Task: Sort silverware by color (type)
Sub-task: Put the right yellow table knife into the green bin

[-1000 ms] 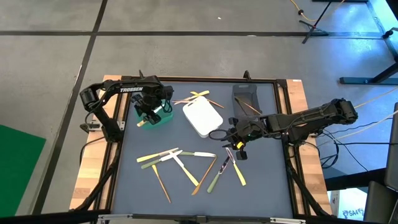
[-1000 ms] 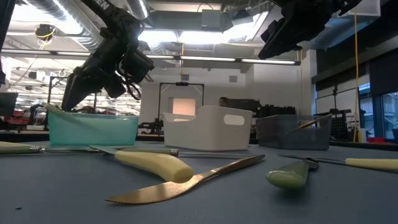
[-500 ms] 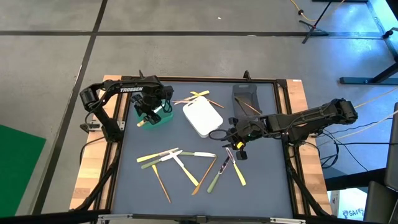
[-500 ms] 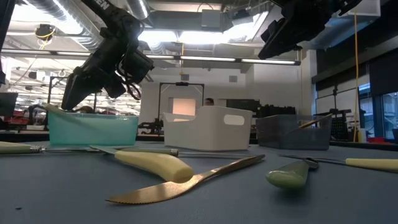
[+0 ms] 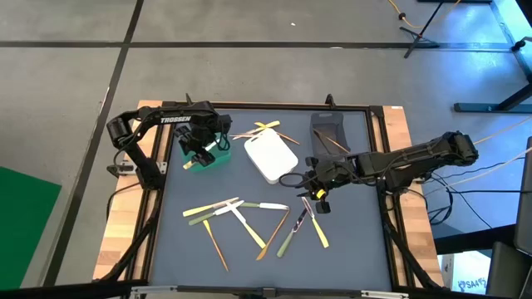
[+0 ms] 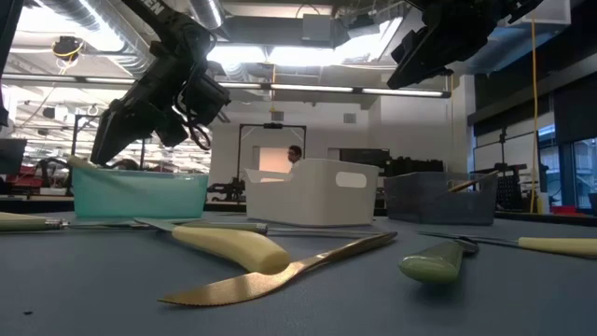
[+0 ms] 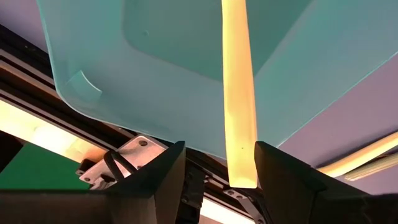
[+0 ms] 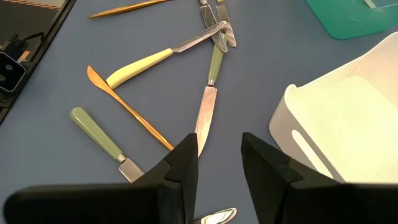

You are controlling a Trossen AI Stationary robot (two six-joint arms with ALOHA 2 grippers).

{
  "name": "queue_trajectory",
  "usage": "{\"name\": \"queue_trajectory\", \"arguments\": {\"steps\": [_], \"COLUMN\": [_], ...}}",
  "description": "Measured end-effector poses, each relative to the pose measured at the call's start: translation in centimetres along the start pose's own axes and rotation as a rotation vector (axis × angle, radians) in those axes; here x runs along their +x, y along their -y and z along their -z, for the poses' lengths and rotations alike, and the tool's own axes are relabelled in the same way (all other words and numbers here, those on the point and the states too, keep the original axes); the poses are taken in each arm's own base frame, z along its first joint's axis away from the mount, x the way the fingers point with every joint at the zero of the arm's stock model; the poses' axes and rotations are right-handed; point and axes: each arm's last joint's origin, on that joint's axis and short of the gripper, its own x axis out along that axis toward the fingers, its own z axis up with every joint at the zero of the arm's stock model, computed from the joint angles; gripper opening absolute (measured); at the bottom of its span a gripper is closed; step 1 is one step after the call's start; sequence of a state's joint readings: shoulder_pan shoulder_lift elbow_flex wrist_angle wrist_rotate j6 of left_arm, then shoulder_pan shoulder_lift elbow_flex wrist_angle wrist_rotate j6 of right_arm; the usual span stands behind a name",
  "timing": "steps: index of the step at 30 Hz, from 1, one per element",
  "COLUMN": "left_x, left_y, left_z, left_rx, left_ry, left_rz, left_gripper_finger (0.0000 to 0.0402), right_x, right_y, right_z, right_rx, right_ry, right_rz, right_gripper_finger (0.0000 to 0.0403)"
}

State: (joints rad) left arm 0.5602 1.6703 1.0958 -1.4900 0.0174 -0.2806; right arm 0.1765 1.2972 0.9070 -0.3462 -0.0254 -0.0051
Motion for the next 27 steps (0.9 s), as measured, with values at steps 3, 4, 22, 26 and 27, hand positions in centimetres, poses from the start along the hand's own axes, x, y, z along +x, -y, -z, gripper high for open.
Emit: {"name": "queue_trajectory", "arguments": {"steps": [3, 4, 22, 26, 27], "left_x": [0.0, 0.0, -1.4, -2.3, -2.6], "left_y": [0.0, 0.0, -0.6, -0.9, -1.0], "left_z": [0.0, 0.1, 2.0, 3.4, 3.8], "left_rx": [0.000, 0.000, -0.005, -0.028, -0.035], "left_ry": [-0.005, -0.006, 0.092, 0.170, 0.199], "left_rz": [0.000, 0.000, 0.022, 0.047, 0.056], "left_gripper_finger": [0.0187, 0.0187, 0.0187, 0.0187, 0.0187], "right_x": [0.0, 0.0, 0.0, 0.0, 0.0], "right_y": [0.0, 0.0, 0.0, 0.0, 0.0], "right_z": [0.0, 0.0, 0.0, 0.0, 0.0], "right_rx": [0.000, 0.000, 0.000, 0.000, 0.000], "right_ry": [0.000, 0.000, -0.001, -0.001, -0.001], "right_rz": [0.000, 0.000, 0.000, -0.001, -0.001], "right_gripper_finger": [0.0111, 0.0111, 0.0111, 0.0111, 0.0111]}}
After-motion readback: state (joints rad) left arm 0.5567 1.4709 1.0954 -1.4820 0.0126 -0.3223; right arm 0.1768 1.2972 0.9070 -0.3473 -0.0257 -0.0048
